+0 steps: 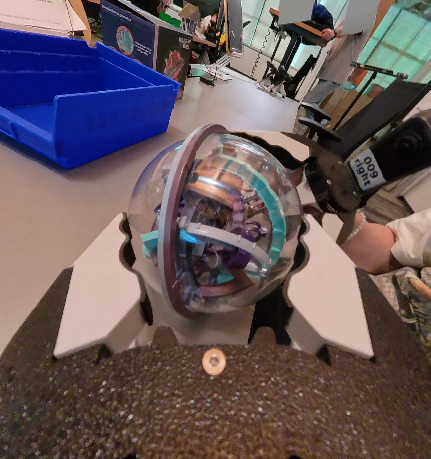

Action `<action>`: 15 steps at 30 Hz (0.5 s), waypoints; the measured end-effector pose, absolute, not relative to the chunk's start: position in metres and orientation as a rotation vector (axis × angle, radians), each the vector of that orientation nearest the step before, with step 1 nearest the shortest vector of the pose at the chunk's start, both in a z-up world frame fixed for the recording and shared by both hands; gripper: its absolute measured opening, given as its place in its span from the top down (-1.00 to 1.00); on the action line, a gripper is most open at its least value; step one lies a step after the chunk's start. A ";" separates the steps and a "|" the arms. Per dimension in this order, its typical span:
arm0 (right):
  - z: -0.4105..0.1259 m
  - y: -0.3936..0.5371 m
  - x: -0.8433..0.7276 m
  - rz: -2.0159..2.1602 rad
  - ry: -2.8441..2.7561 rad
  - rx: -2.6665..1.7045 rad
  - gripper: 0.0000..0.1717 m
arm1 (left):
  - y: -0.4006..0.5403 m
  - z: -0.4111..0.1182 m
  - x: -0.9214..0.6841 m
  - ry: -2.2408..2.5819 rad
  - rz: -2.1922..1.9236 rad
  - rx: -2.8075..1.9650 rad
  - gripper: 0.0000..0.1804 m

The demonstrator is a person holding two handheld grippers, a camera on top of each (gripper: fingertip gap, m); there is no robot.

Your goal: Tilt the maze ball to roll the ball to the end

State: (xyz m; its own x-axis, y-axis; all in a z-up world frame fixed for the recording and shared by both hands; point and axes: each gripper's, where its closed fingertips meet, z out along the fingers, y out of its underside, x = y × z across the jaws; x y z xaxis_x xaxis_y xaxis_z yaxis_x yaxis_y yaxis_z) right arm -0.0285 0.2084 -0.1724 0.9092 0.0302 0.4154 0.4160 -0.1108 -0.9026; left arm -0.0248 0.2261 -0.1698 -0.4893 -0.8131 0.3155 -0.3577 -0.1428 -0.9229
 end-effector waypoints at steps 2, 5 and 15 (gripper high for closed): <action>-0.174 0.206 -0.029 -0.334 -0.391 -1.662 -0.75 | 0.226 -0.171 -0.029 1.792 -1.639 -1.273 -0.42; -0.181 0.203 -0.030 -0.349 -0.480 -1.682 -0.74 | 0.225 -0.173 -0.034 1.849 -1.592 -1.200 -0.41; -0.180 0.201 -0.031 -0.269 -0.352 -1.670 -0.77 | 0.215 -0.170 -0.034 1.887 -1.461 -1.000 -0.46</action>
